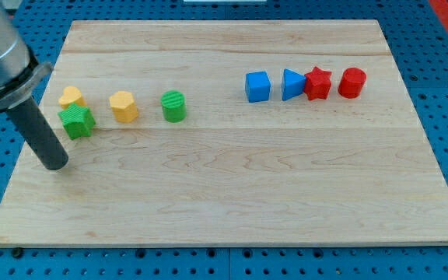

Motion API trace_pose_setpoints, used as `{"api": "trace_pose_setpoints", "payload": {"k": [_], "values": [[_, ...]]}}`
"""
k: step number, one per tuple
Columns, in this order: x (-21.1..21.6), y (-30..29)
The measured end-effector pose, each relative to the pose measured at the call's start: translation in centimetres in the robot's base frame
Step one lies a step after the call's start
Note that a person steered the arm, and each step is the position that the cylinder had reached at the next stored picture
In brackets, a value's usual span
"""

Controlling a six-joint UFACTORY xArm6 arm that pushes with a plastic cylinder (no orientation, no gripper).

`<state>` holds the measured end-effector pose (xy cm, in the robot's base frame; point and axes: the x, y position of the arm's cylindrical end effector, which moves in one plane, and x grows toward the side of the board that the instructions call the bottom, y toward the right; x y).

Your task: Locate the green star at the left side of the yellow hexagon

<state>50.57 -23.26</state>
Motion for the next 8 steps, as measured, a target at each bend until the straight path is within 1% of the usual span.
{"api": "trace_pose_setpoints", "payload": {"k": [1, 2, 3, 5, 8], "values": [[-0.8, 0.1], [-2.8, 1.9], [-4.1, 2.4], [-6.2, 1.7], [-6.3, 1.7]]}}
